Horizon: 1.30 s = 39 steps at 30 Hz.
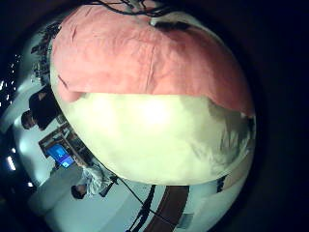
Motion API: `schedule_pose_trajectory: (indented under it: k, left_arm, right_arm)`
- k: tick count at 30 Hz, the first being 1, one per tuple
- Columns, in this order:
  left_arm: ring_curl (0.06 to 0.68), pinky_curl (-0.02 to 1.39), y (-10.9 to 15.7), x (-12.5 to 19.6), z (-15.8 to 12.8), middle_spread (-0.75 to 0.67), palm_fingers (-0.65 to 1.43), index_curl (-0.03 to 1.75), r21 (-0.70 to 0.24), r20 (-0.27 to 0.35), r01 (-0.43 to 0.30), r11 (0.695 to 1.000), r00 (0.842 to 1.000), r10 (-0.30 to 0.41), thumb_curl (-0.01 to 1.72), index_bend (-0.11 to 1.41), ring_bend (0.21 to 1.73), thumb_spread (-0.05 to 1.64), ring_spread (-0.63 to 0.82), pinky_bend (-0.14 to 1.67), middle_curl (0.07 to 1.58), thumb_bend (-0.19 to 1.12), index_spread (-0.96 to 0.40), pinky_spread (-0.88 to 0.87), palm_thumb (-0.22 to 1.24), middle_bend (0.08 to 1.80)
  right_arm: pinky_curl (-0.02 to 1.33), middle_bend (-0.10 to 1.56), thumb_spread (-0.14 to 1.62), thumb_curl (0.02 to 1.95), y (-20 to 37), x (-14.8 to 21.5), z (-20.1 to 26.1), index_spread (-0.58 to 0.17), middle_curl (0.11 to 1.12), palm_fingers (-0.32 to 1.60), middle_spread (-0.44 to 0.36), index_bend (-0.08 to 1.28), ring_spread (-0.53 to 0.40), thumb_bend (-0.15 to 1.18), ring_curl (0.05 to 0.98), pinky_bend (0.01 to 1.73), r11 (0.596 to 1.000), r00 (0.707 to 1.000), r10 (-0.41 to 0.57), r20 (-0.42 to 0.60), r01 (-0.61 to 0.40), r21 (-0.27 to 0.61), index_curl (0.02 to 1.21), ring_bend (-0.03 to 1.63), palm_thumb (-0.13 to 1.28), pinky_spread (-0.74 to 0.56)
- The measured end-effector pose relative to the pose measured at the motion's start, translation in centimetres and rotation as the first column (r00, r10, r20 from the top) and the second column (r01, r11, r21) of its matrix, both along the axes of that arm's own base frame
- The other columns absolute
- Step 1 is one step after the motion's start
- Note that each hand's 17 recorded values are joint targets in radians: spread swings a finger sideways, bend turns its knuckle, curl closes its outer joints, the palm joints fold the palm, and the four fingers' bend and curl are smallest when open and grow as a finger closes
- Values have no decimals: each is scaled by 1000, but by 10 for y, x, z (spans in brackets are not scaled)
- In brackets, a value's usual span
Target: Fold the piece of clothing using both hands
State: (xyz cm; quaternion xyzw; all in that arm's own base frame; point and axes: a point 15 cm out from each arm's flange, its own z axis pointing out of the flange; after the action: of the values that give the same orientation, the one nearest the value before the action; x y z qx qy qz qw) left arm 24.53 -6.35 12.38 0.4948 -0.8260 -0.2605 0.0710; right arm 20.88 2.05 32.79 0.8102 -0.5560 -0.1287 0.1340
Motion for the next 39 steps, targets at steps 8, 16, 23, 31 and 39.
schedule_pose_trajectory:
  k: [8, 16, 23, 31, 39]
  left_arm:
    - [325, 268, 4, 6, 16, -511, 1118, 613, -21, 33, -22, 1000, 999, 23, 544, 396, 798, 1216, -506, 569, 625, 76, -460, -581, 756, 874]
    - [358, 283, 19, 5, 53, -535, 1094, 683, -23, 27, -36, 999, 999, 37, 608, 412, 829, 1309, -547, 574, 632, 50, -545, -688, 682, 928]
    - [375, 283, 29, 7, 77, -533, 1081, 736, -44, 65, -40, 998, 997, 43, 655, 397, 834, 1358, -550, 543, 630, 45, -573, -704, 650, 947]
    - [388, 290, 33, 13, 85, -532, 1080, 785, -59, 72, -47, 997, 996, 51, 704, 366, 822, 1383, -553, 531, 623, 42, -595, -712, 629, 957]
    - [398, 299, 33, 15, 88, -533, 1082, 825, -64, 76, -48, 997, 996, 53, 748, 336, 812, 1392, -556, 522, 618, 39, -611, -716, 608, 963]
  right_arm:
    - [270, 216, 1187, 218, -1, 1, -2, -304, 360, 404, 132, 185, 208, -17, 181, 205, 1000, 1000, 4, -10, -4, 2, 333, 293, 298, 319]
    - [270, 219, 1202, 233, -1, 23, -18, -289, 363, 447, 117, 187, 201, 2, 174, 206, 1000, 1000, 26, -7, -26, 15, 341, 260, 372, 235]
    - [232, 266, 1173, 282, -5, 62, -59, -266, 384, 495, 20, 174, 87, 45, 223, 175, 997, 997, 82, -5, -82, 8, 334, 412, 611, 124]
    - [222, 289, 1111, 319, 6, 126, -112, -265, 399, 485, -112, 181, -7, 14, 238, 196, 993, 988, 117, 96, -119, 10, 336, 446, 736, 60]
    - [233, 273, 1061, 337, 14, 135, -171, -253, 403, 454, -74, 174, -55, -30, 248, 222, 981, 985, 175, 9, -174, -87, 333, 470, 739, 10]
